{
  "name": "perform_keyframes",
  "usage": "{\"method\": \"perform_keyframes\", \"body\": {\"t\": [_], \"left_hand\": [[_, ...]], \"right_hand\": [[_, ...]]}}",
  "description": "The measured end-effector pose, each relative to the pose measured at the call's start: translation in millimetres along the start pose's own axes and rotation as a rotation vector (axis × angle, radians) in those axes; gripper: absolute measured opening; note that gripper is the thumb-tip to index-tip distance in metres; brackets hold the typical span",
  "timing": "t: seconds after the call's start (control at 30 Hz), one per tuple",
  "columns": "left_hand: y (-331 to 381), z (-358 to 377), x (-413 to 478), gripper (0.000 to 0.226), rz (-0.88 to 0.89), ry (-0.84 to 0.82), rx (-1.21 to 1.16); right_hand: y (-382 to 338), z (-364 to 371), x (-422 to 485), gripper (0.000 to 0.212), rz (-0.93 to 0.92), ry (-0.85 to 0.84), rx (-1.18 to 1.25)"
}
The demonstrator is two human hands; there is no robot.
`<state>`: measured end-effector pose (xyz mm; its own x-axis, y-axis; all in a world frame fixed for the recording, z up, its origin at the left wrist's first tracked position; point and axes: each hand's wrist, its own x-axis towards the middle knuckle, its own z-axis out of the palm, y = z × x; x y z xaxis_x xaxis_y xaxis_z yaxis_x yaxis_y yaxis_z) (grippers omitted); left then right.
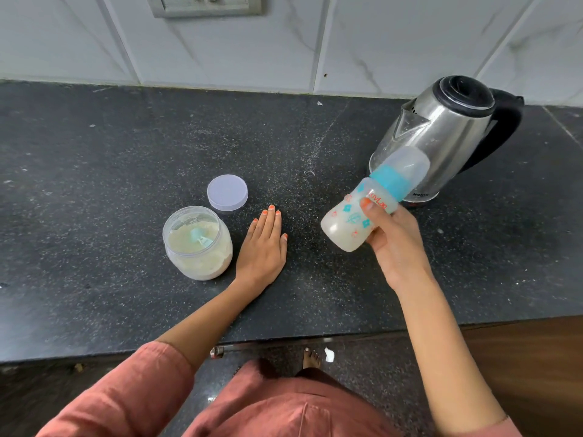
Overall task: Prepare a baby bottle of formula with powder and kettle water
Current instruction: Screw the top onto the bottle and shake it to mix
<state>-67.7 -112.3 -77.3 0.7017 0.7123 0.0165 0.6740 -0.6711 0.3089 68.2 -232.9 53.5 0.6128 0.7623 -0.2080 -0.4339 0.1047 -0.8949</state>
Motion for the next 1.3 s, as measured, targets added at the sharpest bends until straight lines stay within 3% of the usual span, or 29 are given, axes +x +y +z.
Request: {"method": "perform_keyframes", "body": {"t": [0.17,0.33,0.5,0.57,0.7,0.9,0.97,1.07,1.1,1.3], "left_hand": [[1,-1,0,0.052,0.003,-0.001,-0.005],[1,-2,0,0.052,-0.005,-0.019,-0.02],[1,-1,0,0.052,0.0,-0.01,-0.005],[1,-2,0,0.051,0.001,-0.008,-0.008],[1,-2,0,0.052,-0.008,-0.023,-0.026],[0,0,0,0.052,0.004,-0.008,-0.001],[0,0,1,0.052,0.005,-0.013,-0.004],[0,0,1,0.056,0.011,-0.023,-0.001],[0,-1,1,0.054,0.01,-0.023,-0.009],[0,-1,0,0.052,0.003,-0.011,-0.002]], "right_hand": [[8,7,-7,0.028,-0.042,0.143,0.184],[22,12,-22,0.035,0.092,-0.003,-0.212],[6,12,-3,0.027,-0.046,0.233,0.292],[10,14,-6,0.021,-0.034,0.193,0.183],[20,13,-20,0.028,0.051,0.01,-0.316],[11,13,-2,0.022,-0.101,0.246,0.208],[21,16,-9,0.024,-0.051,0.216,0.081],[32,18,-27,0.017,0.081,0.011,-0.318],[32,17,-28,0.018,0.077,-0.012,-0.353],[21,18,-8,0.015,-0.024,0.217,0.174]]}}
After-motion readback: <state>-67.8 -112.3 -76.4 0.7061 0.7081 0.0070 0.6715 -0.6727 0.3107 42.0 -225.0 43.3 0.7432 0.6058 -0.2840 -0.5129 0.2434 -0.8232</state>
